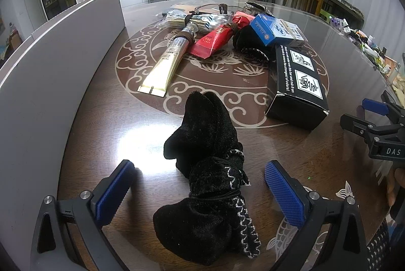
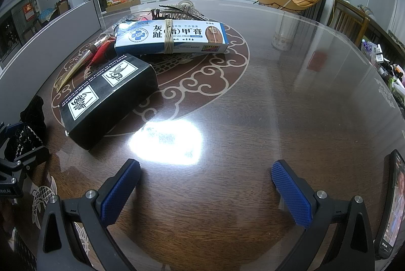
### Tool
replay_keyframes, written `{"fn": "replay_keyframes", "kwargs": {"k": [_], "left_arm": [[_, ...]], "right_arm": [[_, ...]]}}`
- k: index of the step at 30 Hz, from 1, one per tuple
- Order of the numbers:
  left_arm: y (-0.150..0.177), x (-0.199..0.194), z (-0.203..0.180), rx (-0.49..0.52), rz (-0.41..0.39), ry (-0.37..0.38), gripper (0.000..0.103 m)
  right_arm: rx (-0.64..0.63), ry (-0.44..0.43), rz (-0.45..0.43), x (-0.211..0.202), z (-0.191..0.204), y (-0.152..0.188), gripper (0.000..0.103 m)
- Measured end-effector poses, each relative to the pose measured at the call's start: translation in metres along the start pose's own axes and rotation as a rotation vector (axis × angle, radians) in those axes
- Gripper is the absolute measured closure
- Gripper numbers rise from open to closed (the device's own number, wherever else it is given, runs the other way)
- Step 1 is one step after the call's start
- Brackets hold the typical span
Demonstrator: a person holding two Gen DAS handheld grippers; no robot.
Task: Organize objects
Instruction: 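Carry the black bag toward the white tray with the left gripper while the right gripper grasps the black box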
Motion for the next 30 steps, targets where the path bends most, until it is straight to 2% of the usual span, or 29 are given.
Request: {"fn": "replay_keyframes", "kwargs": {"k": [19,20,21,23,24,26,28,30], "left_arm": [[0.001,-0.002,-0.001,0.018,0.008,0.016,0.000],[0.002,-0.003,-0.001,0.015,0.010,0.017,0.002],[0.000,-0.005,0.000,0.012,-0.004,0.014,0.011],[-0.003,-0.012,-0.001,0.014,-0.039,0.020,0.057],[-0.003,-0.015,-0.001,0.014,-0.040,0.025,0.065],[-0.002,-0.018,0.000,-0.004,-0.038,0.043,0.066],[0.000,-0.022,0.001,-0.022,-0.045,0.043,0.066],[0.002,-0.030,0.000,-0.034,-0.055,0.038,0.066]], "right_arm": [[0.000,-0.002,-0.001,0.000,0.000,0.000,0.000],[0.000,-0.003,0.000,0.000,0.000,0.000,0.000],[0.000,-0.005,0.001,0.000,0.000,0.000,0.000],[-0.002,-0.011,0.008,-0.001,0.001,0.000,0.000],[0.001,-0.012,0.033,-0.001,0.001,-0.001,0.000],[0.079,-0.060,0.088,-0.005,0.005,-0.006,0.000],[0.163,-0.135,0.070,-0.014,0.020,-0.025,0.000],[0.195,-0.192,0.049,-0.018,0.045,-0.050,0.000]]}}
Point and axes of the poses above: each gripper's, at about its wrist camera, not at the fingertips, and x roughly the way its jaws point, z to its left, y to its underside, the point moved 9 cm from there along x, roughly the way its jaws point, and after that the axes turned 9 degrees about -z, right-handed, at the moved point
